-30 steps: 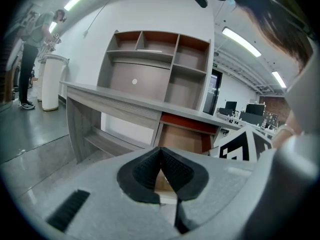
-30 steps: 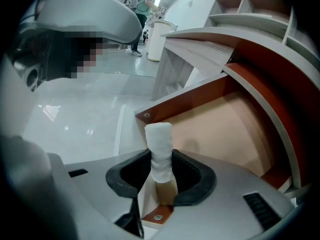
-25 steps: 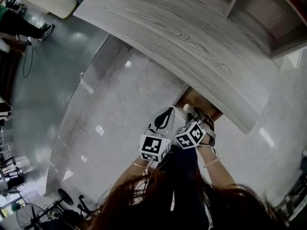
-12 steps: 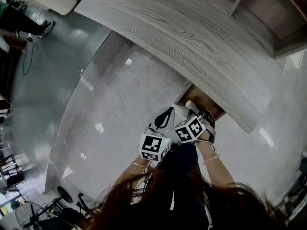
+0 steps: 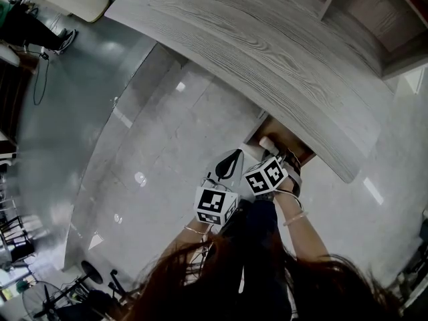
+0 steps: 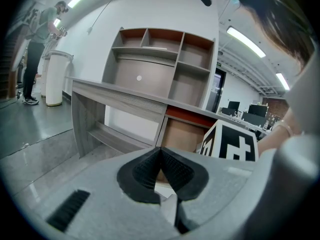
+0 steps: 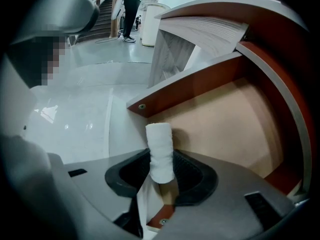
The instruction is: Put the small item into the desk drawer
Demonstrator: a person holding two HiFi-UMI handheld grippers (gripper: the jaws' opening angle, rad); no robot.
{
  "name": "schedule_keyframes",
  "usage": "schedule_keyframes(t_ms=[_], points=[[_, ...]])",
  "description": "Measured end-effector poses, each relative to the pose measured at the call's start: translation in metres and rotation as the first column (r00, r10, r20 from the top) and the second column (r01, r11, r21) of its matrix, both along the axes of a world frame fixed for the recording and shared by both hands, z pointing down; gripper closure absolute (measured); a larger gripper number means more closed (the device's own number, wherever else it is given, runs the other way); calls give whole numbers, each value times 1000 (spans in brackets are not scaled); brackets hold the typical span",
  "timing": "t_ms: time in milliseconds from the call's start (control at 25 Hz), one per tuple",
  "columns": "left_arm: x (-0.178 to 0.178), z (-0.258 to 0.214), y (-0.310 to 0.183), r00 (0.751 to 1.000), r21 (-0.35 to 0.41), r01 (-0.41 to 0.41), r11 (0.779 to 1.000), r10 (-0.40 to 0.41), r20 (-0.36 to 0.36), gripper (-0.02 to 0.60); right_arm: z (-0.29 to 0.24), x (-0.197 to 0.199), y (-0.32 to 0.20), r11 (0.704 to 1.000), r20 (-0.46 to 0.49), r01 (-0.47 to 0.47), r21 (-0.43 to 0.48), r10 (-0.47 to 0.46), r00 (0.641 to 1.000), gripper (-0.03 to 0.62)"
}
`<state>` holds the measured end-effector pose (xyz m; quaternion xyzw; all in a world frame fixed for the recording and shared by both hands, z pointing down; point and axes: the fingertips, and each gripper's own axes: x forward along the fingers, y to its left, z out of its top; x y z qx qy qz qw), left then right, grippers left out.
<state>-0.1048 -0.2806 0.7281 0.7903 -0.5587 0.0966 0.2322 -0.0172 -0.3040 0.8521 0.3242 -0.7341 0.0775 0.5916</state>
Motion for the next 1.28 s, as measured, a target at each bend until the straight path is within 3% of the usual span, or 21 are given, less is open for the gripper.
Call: schedule_keyframes(t_ms=[280,440,1280], points=[[4,-6,5,1000,6,-13,1000,13,12,566,-6,2,0,999,41,-31,-11,32,999,404],[4,-11,8,1000,13,-21,1000,21,23,566,-13,7,3,999,66,-50,4,50,997,405],[21,-63,17,995,80,-91,993,87,58,566,-95,14,18,981,236,-138,138,102,966,531]])
